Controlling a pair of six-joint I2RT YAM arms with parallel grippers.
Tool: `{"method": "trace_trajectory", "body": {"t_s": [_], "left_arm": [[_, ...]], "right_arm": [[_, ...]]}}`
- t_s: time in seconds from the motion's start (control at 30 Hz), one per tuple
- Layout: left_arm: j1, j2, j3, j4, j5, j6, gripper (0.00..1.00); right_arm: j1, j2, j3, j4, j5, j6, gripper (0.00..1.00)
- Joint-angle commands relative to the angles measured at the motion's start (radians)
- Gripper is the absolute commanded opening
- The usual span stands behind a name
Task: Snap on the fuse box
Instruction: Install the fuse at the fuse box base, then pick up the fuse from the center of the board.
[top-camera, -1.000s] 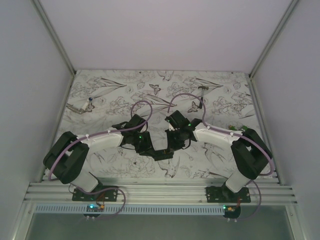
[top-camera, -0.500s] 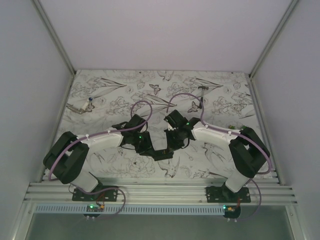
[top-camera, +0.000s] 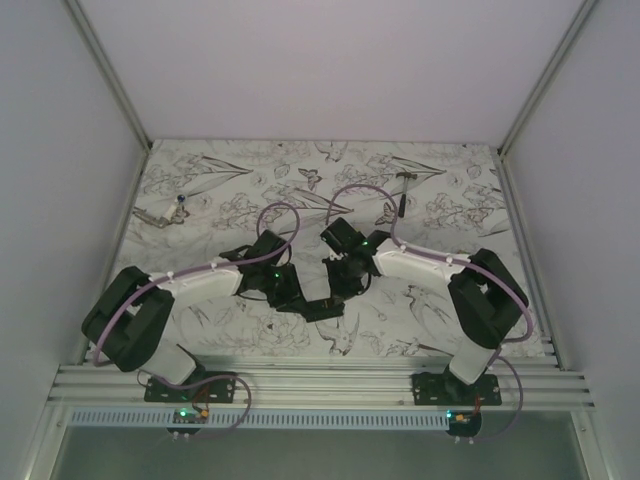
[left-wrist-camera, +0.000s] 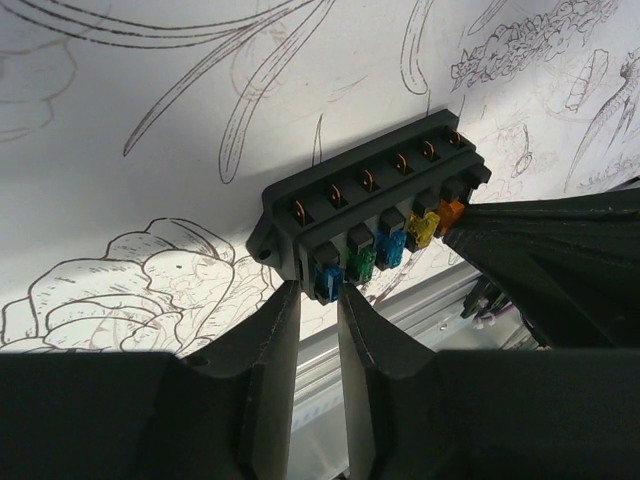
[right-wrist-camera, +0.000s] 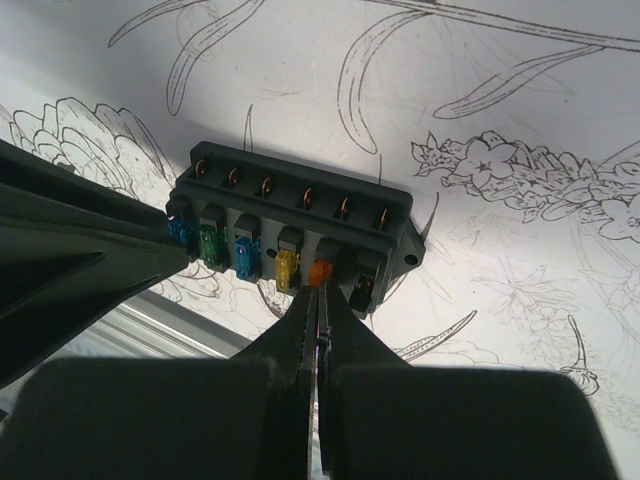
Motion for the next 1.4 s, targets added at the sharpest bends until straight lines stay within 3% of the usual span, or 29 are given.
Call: {"method": "trace_trajectory", "body": {"t_s": [0.0,0.2,0.37,0.63,0.73,0.93,1.37], "left_arm": [[0.01,0.016,-0.059,-0.094,-0.104,0.015,0.25],[0.025,-0.045,-0.061,-0.095,-0.118,0.033,0.27],[0.028,-0.121,-0.064,-0.096,-0.147,0.054,0.34],[0.062,-0.212,-0.061,-0.108,-0.169,0.1,0.5],[0.089,-0.227,-0.065,-0.108,-0.165,0.126,0.58],[0.136,-0.229,-0.068,-0.108,-0.16,0.157,0.72],[0.162,-0.253,-0.08,-0.108,-0.148,0.173,0.88]], "right_arm": [[0.056,0.303,-0.135,-0.103,0.324,-0.064,0.0],[0.057,0.096,-0.053,0.011,0.19,-0.111,0.01],[0.051,-0.033,0.053,0.009,0.16,-0.142,0.2],[0.003,-0.132,0.158,0.014,0.089,-0.181,0.41],[-0.038,-0.118,0.189,0.033,0.118,-0.213,0.47],[-0.152,0.017,0.28,0.065,0.366,-0.262,0.52],[-0.276,0.309,0.447,0.172,0.441,-0.274,0.51]]}}
